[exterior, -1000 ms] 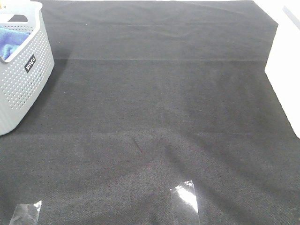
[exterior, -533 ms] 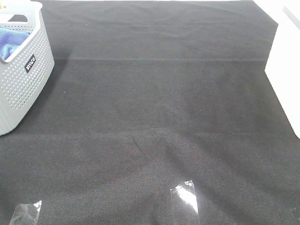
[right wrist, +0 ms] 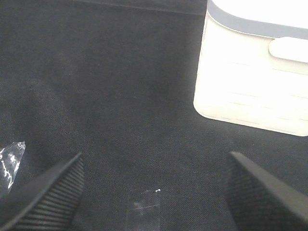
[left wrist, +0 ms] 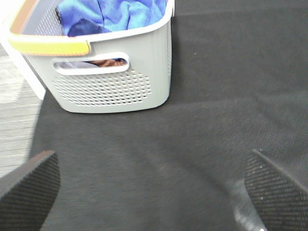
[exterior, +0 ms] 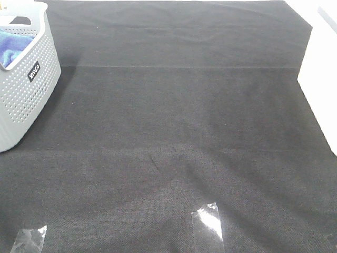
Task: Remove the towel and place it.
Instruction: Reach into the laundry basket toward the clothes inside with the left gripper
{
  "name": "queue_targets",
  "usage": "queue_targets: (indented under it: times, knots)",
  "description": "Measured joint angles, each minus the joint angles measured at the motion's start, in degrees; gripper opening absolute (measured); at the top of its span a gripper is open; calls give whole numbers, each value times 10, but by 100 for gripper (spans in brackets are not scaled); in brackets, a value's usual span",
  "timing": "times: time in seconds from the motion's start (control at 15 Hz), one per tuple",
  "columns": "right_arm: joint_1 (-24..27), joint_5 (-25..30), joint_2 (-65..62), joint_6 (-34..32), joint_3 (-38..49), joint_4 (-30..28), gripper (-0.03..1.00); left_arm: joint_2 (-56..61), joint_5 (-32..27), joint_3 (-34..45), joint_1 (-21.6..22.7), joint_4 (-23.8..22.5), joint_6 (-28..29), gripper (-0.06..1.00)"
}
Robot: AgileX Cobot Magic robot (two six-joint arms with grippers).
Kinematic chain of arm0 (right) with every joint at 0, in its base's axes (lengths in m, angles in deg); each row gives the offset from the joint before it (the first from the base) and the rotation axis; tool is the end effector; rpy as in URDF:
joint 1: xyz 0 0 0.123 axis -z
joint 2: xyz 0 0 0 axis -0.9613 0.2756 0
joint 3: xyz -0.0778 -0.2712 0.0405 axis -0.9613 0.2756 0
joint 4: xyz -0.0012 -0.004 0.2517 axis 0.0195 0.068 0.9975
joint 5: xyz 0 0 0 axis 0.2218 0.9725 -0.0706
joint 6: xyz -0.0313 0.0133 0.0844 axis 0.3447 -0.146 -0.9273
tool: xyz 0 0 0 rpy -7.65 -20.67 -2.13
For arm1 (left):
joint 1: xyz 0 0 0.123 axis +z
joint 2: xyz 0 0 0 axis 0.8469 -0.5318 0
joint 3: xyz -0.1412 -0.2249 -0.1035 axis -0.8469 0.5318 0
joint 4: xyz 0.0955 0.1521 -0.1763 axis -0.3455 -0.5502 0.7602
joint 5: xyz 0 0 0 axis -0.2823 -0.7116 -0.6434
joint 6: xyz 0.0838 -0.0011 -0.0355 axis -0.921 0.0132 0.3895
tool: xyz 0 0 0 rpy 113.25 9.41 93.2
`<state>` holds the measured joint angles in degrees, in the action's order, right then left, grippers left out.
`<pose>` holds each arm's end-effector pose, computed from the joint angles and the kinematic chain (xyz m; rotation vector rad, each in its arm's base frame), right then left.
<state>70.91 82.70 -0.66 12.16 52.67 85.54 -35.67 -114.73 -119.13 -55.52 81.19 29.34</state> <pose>-0.0056 -0.0020 0.2772 -0.1182 2.0372 -0.0331 -0.0003 0.0011 0.3091 0.0669 2.0623 0.1082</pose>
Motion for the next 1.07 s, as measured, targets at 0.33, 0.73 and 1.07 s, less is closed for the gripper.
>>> queue_targets:
  times: [0.33, 0.73, 1.07]
  knots:
    - [0, 0, 0, 0, 0, 0, 75, -260, -72, -222, 0, -10, -207, 99]
    - [0, 0, 0, 0, 0, 0, 75, -651, -64, -465, 0, -151, -414, 99]
    - [0, 0, 0, 0, 0, 0, 75, -871, 18, -556, 8, -207, -439, 99]
